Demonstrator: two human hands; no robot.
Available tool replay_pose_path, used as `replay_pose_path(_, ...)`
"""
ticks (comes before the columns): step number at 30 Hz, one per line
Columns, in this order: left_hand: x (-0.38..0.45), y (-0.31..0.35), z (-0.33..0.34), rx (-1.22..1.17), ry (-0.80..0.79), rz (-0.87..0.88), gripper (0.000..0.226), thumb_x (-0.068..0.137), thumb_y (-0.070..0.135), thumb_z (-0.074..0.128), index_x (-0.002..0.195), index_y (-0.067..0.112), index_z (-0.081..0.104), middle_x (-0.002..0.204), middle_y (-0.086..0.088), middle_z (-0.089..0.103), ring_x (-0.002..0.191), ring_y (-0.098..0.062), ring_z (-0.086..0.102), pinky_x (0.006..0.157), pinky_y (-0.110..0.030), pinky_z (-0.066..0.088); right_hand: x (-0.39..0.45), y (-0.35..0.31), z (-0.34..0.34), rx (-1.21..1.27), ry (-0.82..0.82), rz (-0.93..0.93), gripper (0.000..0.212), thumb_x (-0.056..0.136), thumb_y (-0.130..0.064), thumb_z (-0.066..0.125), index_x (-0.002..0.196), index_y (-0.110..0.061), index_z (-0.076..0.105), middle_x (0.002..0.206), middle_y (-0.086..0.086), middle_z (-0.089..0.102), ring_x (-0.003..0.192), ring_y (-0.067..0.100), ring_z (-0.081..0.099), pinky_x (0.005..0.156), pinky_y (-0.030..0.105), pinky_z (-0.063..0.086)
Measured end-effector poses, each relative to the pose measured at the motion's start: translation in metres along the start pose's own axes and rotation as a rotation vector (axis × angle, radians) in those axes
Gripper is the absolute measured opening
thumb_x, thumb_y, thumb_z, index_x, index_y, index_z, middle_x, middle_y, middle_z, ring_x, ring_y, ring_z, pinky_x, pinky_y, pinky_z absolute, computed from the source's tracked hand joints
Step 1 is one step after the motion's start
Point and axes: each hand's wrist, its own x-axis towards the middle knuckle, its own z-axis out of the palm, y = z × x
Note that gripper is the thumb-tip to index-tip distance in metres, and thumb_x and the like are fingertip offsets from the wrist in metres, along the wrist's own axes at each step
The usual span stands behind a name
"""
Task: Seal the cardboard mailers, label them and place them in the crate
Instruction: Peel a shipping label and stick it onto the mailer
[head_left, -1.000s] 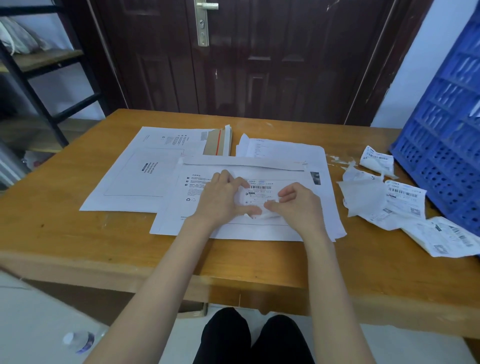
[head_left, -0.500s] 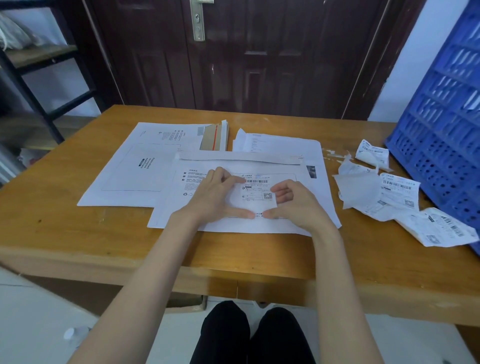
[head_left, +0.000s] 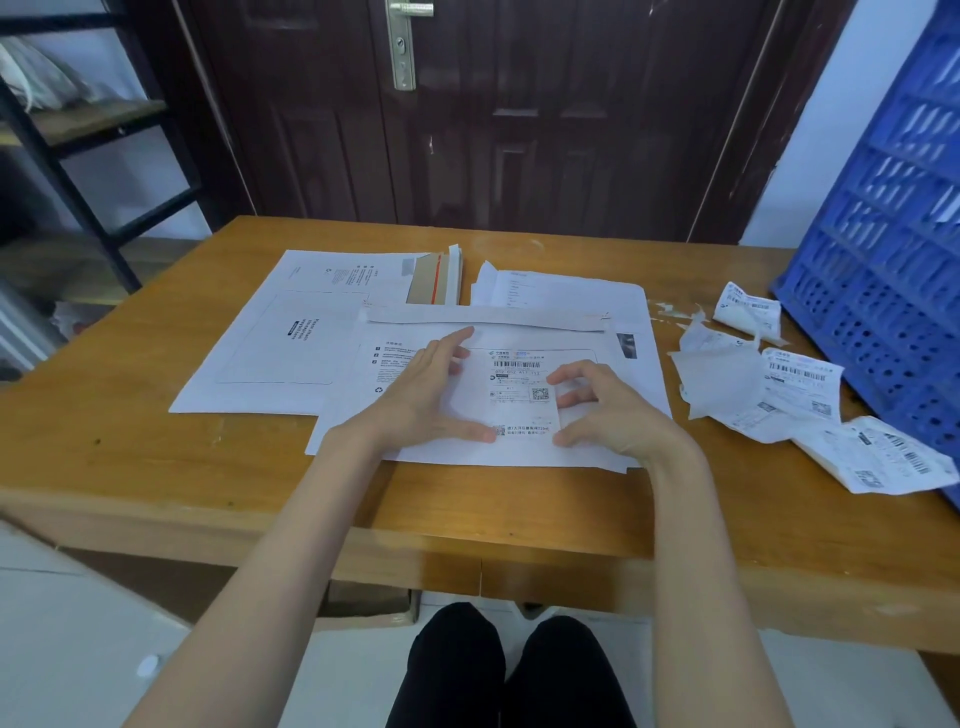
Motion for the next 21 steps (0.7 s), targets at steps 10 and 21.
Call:
replay_pose_path(10,-0.001,0.028,-0.001,-0.033,0.236,0.054,0.085,0.070,0.042,0.081,0.140,0.033,0.035,0.141,0.012,0.035,0.131,-0.007,0.031,0.106,-0.027,0.029,0.003,-0.003,-0.004,-0.149,0.526,0.040,0.038,0.084,-0.018,0.068,0.120,-0.017,0.053,0.129,0.002,0.047,0.116,0.019,0.048,0.075,0.028,0.044)
replay_pose_path(21,0.046,0.092,0.065,0.476,0.131,0.074,0.061,0.096,0.052,0.040,0.144,0.016,0.033,0.133,-0.009,0.054,0.124,-0.028,0.045,0.100,-0.042,0.033,0.007,-0.008,-0.002,-0.419,0.563,0.394,0.073,0.084,-0.031,0.067,0.144,-0.012,0.029,0.144,0.014,0.031,0.131,0.036,0.031,0.106,0.043,0.032)
